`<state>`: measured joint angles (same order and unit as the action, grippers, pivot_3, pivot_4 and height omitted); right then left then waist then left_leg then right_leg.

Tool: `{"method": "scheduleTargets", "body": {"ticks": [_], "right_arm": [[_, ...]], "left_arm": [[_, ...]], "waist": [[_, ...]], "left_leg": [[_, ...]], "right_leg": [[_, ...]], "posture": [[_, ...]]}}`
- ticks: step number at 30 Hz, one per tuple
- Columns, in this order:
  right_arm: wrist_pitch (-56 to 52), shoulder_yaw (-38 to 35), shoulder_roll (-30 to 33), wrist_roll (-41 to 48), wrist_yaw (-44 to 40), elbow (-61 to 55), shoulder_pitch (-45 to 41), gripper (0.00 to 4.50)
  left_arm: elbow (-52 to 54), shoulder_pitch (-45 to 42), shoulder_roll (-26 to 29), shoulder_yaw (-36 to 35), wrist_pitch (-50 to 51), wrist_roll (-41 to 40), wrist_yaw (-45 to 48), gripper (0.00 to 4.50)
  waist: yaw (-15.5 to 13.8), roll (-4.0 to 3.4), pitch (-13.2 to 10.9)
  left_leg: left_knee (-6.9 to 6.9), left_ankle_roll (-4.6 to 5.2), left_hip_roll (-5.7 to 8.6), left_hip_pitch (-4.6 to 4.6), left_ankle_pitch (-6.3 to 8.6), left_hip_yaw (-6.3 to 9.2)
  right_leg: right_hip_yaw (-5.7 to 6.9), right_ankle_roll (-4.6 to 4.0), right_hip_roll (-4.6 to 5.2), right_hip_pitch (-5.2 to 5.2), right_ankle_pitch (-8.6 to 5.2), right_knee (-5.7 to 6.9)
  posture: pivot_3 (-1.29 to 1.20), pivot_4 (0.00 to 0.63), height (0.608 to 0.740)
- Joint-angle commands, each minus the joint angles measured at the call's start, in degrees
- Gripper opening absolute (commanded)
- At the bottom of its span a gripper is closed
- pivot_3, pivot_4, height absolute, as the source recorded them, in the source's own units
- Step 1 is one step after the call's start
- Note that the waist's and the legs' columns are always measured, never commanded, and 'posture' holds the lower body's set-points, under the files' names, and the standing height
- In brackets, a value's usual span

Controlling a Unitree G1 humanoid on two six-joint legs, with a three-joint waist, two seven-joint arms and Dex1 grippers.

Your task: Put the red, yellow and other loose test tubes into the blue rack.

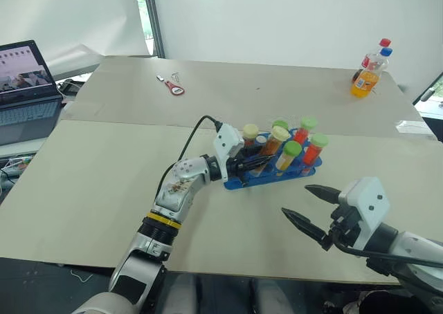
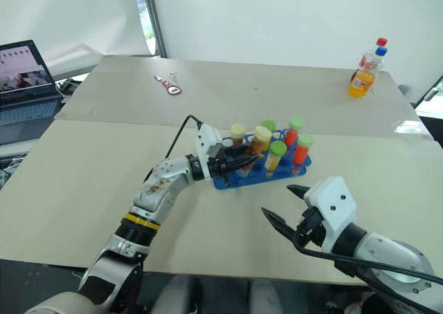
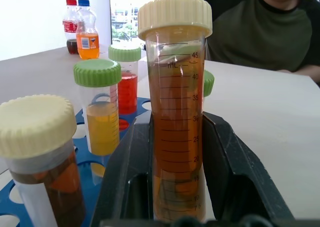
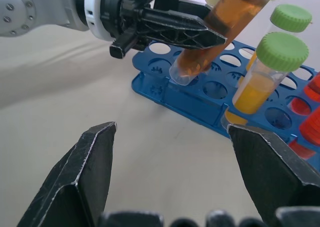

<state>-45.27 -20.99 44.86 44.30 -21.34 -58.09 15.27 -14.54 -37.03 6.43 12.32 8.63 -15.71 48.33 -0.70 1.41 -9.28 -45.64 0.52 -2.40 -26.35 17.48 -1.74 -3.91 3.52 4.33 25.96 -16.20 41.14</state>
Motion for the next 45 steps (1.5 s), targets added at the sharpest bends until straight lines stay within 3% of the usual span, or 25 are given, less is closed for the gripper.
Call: {"method": "scheduleTargets", "body": {"ticks": [1, 25, 45], "right_arm": [[0.67, -1.7, 0.86, 1.64, 1.34, -1.91, 0.47, 3.96], [2.67, -1.15, 3.93, 6.14, 7.02, -1.91, 1.99, 3.96], [5.7, 1.4, 2.12, 5.78, 16.3, -1.91, 0.73, 3.96]], "left_arm": [[-1.13, -1.11, -0.66, 0.2, -2.78, 1.41, 0.22, 0.86], [-6.46, 2.01, -4.75, 0.93, -11.97, 6.4, -3.88, 0.84], [-7.16, 7.34, -3.29, 1.85, -18.77, 8.97, -5.11, 0.84]], "waist": [[0.0, 0.0, 0.0], [-0.13, 0.0, 0.01], [-0.01, 0.0, 0.04]], "left_leg": [[0.0, 0.0, 0.0, 0.0, 0.0, 0.0], [0.0, 0.01, 0.05, 0.03, -0.01, 0.06], [0.0, 0.01, 0.03, 0.09, -0.01, 0.07]], "right_leg": [[0.0, 0.0, 0.0, 0.0, 0.0, -0.01], [0.0, 0.03, 0.02, -0.15, -0.01, -0.04], [0.0, 0.03, -0.01, -0.22, -0.01, -0.04]], "posture": [[0.0, 0.15, 0.671], [0.0, 0.15, 0.671], [0.0, 0.15, 0.671]]}}
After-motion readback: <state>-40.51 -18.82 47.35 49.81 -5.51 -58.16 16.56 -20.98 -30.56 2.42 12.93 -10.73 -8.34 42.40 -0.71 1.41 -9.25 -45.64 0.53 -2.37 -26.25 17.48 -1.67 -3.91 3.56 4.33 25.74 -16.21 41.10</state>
